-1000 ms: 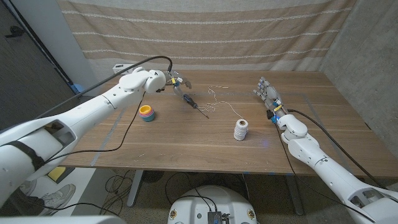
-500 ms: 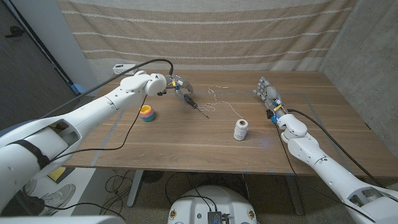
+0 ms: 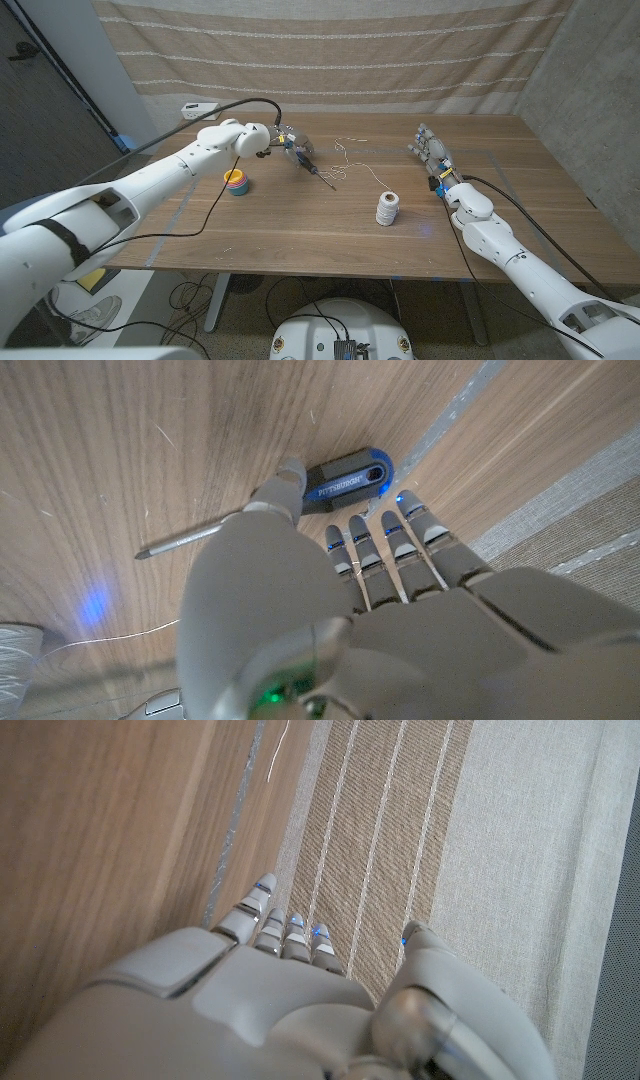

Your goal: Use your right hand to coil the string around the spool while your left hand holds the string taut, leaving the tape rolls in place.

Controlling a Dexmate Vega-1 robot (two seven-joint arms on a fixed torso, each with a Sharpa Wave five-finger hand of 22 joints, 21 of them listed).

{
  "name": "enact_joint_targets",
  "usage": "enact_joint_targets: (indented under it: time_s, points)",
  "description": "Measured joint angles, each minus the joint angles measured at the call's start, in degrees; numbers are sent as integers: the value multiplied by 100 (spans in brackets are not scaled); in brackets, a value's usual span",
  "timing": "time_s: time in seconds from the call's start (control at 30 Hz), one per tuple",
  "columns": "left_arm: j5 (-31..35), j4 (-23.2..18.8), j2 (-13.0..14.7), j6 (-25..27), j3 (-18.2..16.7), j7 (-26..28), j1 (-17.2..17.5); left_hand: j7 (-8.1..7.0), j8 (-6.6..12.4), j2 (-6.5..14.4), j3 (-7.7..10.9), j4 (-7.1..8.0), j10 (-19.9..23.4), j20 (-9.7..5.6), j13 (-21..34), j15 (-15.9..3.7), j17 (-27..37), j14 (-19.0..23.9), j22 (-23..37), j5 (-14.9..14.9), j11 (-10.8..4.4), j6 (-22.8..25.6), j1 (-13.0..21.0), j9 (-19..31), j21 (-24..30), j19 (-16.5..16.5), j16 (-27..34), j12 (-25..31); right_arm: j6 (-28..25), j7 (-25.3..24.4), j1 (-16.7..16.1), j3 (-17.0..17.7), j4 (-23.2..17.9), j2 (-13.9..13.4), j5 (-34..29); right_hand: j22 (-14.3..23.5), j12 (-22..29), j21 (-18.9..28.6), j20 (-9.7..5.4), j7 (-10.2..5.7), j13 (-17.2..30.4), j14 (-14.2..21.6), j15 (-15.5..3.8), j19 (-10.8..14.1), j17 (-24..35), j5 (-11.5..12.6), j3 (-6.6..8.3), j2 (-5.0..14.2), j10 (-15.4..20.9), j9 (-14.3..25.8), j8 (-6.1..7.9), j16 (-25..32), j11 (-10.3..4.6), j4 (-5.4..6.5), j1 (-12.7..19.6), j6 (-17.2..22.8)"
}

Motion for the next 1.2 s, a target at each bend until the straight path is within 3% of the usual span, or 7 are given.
enact_joint_targets:
  time_s: [0.2,0.4,0.57,0.8,0.97,1.2]
  points:
    - [-19,270,-88,-122,113,106,-84,-15,0,112,-34,-14,74,149,40,-23,19,81,-1,0,-8,121,187,27,22,150,37,21,-11,-25,5,-7,10,14,-9,0,0,0,0,0,0,0,0,0,0,0,0,0,0,0,0,0,0,0,0,0]
    - [16,516,-145,-221,234,366,-126,-92,66,186,-208,50,314,256,130,-23,87,332,27,-63,-19,390,321,27,96,464,173,125,-21,-41,34,-16,45,32,-25,0,0,0,0,0,0,0,0,0,0,0,0,0,0,0,0,0,0,0,1,0]
    - [33,646,-157,-304,282,631,-121,-81,89,362,-301,30,454,44,231,-43,194,512,26,-114,-18,621,497,27,189,692,334,194,-29,-56,50,-21,62,40,-35,0,0,0,0,0,0,-1,-1,0,-1,0,0,0,0,0,0,0,0,0,1,0]
    - [25,866,-211,-396,355,917,-103,155,235,708,-334,-39,1030,-331,431,-62,590,1276,50,-205,66,1307,1172,31,415,1152,915,422,-41,-76,59,-22,66,43,-42,0,0,0,0,1,0,-1,-1,0,-1,0,0,1,0,0,0,0,0,0,1,0]
    - [32,1079,-256,-505,416,1286,-77,171,707,549,-337,-47,1975,-378,646,112,893,1855,200,-280,28,1985,1588,65,965,1568,1573,794,-54,-88,60,-24,65,42,-48,0,0,0,0,1,0,54,9,0,-1,0,0,-16,0,0,0,0,0,0,-16,-1]
    - [7,1425,-290,-751,438,2110,3,189,859,263,-513,-73,2480,-143,683,121,911,2149,322,-291,150,2541,1873,36,1753,1804,1867,884,-104,-140,42,-24,-18,5,-73,0,0,0,31,0,0,62,1,31,-3,0,0,-23,0,0,0,0,0,0,-22,-1]
